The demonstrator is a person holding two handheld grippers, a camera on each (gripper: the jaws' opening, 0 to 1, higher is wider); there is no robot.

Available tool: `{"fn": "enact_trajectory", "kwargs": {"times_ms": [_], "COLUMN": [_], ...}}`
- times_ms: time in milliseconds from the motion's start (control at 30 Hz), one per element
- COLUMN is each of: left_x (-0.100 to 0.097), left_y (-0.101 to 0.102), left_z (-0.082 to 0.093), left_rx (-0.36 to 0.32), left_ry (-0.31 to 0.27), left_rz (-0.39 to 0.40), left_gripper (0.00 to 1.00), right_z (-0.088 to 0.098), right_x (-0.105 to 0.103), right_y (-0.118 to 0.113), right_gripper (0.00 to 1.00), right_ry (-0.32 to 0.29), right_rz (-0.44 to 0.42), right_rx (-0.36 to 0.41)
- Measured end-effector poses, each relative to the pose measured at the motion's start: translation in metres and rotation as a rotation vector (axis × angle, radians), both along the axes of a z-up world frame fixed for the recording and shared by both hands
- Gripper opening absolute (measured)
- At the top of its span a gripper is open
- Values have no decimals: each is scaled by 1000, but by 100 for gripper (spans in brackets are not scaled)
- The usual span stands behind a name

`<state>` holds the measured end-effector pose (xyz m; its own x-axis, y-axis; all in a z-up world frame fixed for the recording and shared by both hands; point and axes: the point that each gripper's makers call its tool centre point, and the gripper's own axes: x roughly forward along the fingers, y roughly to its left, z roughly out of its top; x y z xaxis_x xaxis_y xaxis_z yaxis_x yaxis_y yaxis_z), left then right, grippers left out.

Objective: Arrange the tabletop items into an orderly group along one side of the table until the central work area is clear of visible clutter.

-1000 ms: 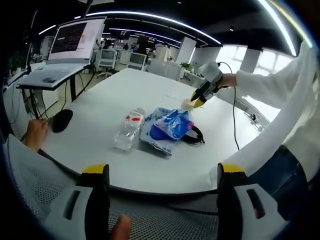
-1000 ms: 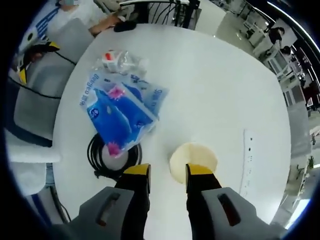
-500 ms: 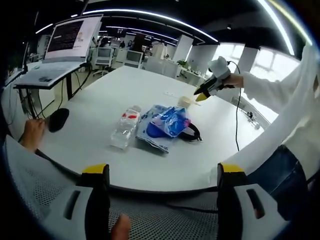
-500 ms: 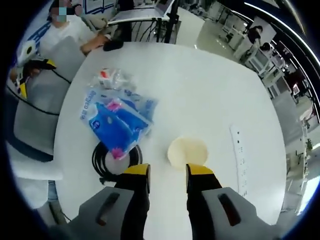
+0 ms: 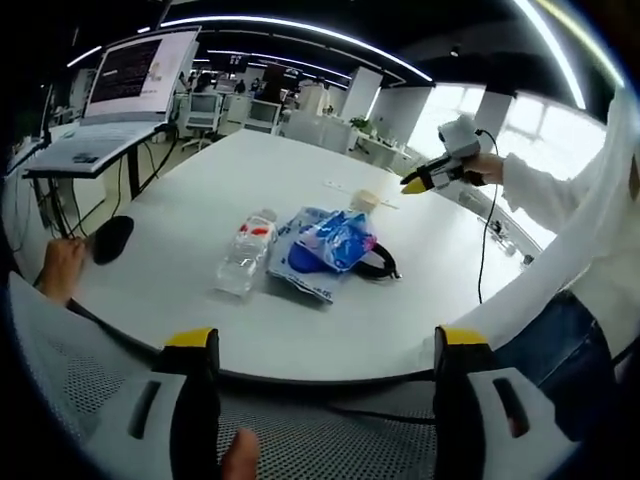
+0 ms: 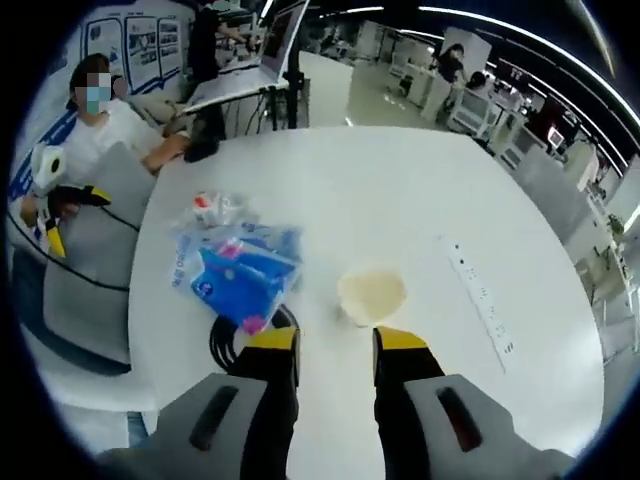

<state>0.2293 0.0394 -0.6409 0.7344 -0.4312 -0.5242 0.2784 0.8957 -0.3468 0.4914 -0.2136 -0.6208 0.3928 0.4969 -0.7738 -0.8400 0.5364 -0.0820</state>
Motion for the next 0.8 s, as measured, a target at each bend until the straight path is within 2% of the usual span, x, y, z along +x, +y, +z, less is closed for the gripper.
{"fn": "enact_trajectory", "kwargs": {"times_ms": [267, 433, 600, 800], "left_x": [0, 0, -1, -1], "left_y": [-1, -3, -5, -7], "left_z": [0, -1, 0, -1], "left_rx": [-2, -5, -14, -20], "left_ry": [6, 12, 16, 22], "left_rz": [0, -4, -4, -3], "left_gripper": [90, 90, 90, 90], "right_z": [12, 13, 11, 8], "right_x": [-17, -33, -45, -57], "right_y": [8, 22, 31, 37], "right_gripper": [27, 28, 29, 30], "right_ry": [11, 14, 27, 55], "right_rz": [-85, -95, -89, -128], "right_rx": [151, 239, 278, 352]}}
